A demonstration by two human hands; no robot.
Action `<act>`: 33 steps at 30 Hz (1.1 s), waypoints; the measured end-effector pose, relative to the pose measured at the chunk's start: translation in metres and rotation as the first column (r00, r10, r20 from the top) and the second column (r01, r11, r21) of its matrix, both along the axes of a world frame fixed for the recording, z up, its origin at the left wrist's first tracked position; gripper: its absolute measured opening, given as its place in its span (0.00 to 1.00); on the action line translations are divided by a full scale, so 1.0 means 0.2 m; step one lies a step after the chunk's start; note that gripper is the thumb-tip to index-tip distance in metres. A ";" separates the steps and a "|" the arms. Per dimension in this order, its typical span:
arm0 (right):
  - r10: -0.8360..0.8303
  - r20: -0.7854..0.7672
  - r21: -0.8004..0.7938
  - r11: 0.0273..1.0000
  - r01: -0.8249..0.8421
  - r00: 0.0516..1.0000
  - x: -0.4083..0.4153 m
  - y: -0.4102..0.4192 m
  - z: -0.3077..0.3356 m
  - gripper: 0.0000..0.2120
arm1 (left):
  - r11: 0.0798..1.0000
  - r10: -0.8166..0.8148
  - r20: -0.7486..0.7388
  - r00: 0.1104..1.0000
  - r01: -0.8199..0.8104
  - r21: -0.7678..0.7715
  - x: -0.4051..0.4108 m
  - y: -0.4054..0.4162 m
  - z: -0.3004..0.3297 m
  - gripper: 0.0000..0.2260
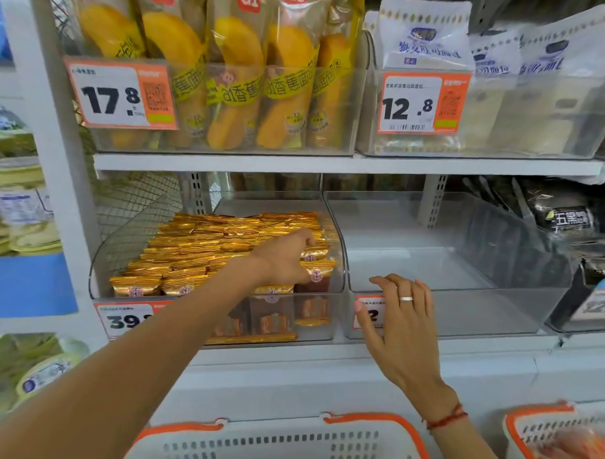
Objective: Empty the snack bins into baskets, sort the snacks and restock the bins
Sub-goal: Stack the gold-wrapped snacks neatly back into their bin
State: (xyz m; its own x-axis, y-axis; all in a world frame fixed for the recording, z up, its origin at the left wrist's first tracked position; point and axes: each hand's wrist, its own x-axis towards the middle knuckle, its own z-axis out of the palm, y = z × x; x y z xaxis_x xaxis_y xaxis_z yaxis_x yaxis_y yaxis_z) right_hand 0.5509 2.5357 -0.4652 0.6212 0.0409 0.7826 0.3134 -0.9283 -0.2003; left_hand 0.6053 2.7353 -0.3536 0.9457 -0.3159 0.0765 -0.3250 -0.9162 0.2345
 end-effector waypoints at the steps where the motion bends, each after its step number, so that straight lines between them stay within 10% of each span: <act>1: 0.000 0.003 0.001 1.000 0.000 1.000 0.00 0.00 0.00 0.22 | 0.999 0.021 0.075 0.997 -0.023 0.024 -0.02 0.01 0.00 0.29; 4: -0.004 0.021 0.013 1.000 0.003 1.000 0.00 0.00 -0.01 0.22 | 0.995 0.058 0.231 0.971 -0.076 0.071 -0.03 0.02 -0.02 0.25; 15: -0.017 -0.025 -0.049 0.999 0.016 1.000 0.01 -0.02 -0.01 0.22 | 0.986 -0.001 -0.118 0.993 0.021 0.168 0.01 -0.01 -0.03 0.30; 20: 0.057 -0.006 0.076 0.996 -0.057 0.998 -0.05 0.03 0.02 0.22 | 0.965 0.140 0.294 0.946 -0.063 -0.255 -0.26 0.12 -0.08 0.23; 25: 0.198 0.185 0.169 0.958 -0.230 0.962 -0.25 0.24 -0.16 0.12 | 0.626 0.570 0.432 0.699 -0.029 -0.779 -0.72 0.40 -0.42 0.14; 33: 0.358 -0.612 -0.010 0.888 -0.460 0.705 -0.50 0.68 -1.01 0.14 | 0.395 0.882 -0.131 0.452 -0.863 -0.316 -1.19 0.87 -1.29 0.26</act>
